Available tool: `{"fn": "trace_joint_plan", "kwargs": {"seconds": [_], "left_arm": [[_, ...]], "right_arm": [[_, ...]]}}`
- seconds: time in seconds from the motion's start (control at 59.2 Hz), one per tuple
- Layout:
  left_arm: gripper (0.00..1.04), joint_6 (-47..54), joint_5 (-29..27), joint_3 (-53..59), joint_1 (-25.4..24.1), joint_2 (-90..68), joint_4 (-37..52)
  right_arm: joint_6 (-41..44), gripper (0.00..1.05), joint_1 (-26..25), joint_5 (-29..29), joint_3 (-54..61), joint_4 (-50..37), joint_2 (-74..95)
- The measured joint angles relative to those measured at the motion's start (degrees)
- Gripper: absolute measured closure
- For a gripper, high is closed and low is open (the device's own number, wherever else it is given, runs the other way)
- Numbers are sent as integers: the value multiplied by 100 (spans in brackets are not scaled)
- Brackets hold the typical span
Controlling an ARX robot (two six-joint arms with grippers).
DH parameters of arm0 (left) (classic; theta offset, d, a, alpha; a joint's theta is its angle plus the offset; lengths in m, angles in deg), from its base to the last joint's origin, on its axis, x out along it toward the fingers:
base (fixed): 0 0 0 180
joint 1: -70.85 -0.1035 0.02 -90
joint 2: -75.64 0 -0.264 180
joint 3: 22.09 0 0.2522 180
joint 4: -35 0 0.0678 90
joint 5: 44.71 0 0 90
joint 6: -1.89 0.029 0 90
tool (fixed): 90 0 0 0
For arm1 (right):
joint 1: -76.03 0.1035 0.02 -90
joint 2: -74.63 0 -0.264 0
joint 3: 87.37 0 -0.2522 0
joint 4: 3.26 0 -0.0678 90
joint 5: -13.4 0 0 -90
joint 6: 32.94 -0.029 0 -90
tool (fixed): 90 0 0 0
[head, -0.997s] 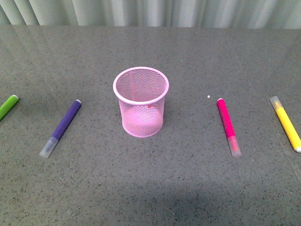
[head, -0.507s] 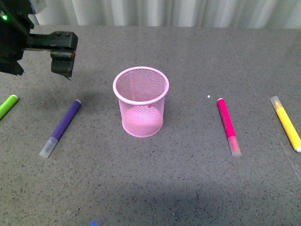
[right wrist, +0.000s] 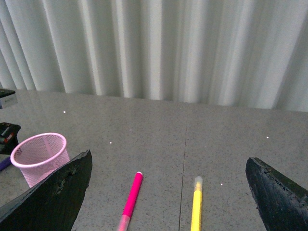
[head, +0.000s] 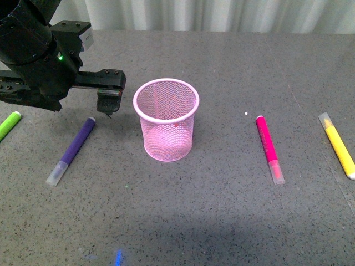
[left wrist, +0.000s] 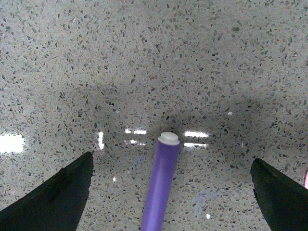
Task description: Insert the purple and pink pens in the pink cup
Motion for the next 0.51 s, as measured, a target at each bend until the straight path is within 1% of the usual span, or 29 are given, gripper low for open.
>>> {"fn": "trace_joint_plan", "kwargs": {"seconds": [0.507], "left_arm": [[8,-2,39,-131,-66,-319,72]], "right_arm": [[0,7,0,0,0,0,0]]}}
